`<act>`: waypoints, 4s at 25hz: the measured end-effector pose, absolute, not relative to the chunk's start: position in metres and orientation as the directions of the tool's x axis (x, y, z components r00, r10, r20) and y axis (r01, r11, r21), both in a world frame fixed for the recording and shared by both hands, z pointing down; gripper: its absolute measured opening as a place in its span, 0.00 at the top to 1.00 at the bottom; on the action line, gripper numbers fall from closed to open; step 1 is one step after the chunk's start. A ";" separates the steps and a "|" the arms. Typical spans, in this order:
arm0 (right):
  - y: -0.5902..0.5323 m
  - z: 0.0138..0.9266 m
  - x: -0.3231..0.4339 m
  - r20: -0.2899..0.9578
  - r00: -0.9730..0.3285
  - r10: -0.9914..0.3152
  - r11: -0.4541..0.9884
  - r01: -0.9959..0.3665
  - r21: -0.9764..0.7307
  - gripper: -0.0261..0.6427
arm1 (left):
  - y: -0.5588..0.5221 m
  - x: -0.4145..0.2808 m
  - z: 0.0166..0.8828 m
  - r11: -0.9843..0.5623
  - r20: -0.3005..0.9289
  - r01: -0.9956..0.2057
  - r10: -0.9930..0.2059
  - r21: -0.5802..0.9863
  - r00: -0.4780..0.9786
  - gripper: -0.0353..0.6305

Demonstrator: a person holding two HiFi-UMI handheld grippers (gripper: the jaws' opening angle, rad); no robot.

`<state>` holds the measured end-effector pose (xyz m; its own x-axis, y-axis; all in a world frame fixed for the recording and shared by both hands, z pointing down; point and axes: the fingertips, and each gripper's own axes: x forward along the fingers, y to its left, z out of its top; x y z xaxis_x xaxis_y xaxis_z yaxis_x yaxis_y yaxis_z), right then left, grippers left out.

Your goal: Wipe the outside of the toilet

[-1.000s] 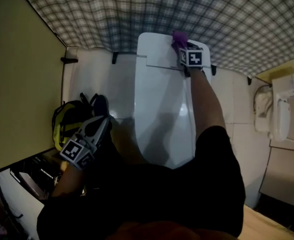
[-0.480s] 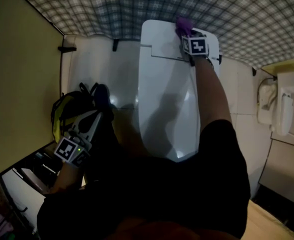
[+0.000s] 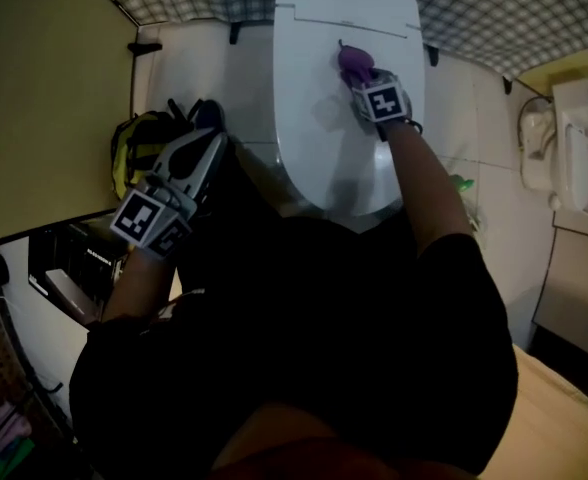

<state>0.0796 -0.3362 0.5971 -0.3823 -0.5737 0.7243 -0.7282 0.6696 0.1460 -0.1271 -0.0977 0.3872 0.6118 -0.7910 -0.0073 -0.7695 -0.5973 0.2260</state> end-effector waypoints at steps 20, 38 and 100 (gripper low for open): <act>0.022 0.627 0.117 0.840 -0.480 -0.254 0.875 -0.483 -0.012 0.82 | 0.001 -0.042 0.357 -0.755 -0.093 -0.641 -0.654 0.139 0.750 0.94; -0.358 0.504 0.036 0.537 -0.521 -0.663 0.639 -0.768 0.044 0.82 | -0.065 -0.180 0.433 -0.490 0.045 -0.812 -0.847 0.317 0.529 0.94; -0.017 0.631 0.045 0.842 -0.449 -0.299 0.892 -0.445 0.080 0.83 | 0.014 -0.112 0.353 -0.684 -0.147 -0.716 -0.729 0.140 0.668 0.94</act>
